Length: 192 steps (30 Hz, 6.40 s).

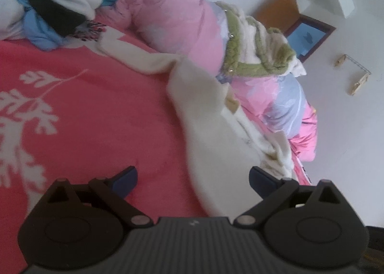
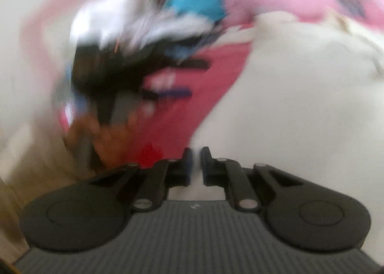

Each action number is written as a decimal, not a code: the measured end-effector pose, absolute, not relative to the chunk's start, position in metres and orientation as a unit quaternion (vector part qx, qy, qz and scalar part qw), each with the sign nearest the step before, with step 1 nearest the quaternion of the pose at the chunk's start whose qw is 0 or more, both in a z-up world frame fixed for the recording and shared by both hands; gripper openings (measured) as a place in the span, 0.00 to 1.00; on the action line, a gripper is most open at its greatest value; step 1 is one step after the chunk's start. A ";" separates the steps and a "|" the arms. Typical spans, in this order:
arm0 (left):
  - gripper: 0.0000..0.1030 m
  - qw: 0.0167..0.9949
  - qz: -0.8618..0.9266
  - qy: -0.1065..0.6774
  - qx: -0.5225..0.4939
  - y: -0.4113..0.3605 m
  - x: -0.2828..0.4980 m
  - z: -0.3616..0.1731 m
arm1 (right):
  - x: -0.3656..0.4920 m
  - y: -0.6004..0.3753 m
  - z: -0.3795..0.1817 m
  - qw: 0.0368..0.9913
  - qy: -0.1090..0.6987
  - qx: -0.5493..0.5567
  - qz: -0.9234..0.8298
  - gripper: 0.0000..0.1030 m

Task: Fold clothes

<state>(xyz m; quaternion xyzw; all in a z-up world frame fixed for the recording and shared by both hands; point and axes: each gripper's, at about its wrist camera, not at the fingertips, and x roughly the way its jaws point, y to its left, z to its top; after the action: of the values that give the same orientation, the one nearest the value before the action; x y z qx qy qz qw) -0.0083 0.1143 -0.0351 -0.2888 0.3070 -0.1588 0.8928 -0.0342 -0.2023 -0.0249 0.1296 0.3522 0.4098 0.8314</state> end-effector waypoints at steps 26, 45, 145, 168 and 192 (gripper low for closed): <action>0.99 0.930 -0.151 0.334 -0.044 0.027 0.000 -0.044 | -0.085 -0.283 -0.007 0.868 0.324 0.071 0.369 0.41; 0.95 0.968 -0.174 0.182 -0.006 -0.020 -0.132 0.002 | -0.122 -0.296 -0.040 0.905 0.286 0.045 0.314 0.17; 0.35 0.874 -0.189 0.349 -0.280 0.053 -0.185 -0.055 | -0.143 -0.200 -0.058 0.839 0.270 -0.088 0.464 0.03; 0.10 0.890 -0.173 0.342 -0.245 0.037 -0.170 -0.053 | -0.146 -0.217 -0.048 0.846 0.267 -0.053 0.459 0.05; 0.13 0.880 -0.197 0.342 -0.264 0.054 -0.160 -0.067 | -0.106 -0.348 -0.008 0.924 0.331 -0.096 0.163 0.58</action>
<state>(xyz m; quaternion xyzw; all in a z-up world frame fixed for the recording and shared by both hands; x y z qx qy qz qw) -0.1603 0.0535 -0.0666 -0.2644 0.3420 -0.1974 0.8799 -0.1057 -0.3484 -0.0078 -0.0960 0.3312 0.1628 0.9244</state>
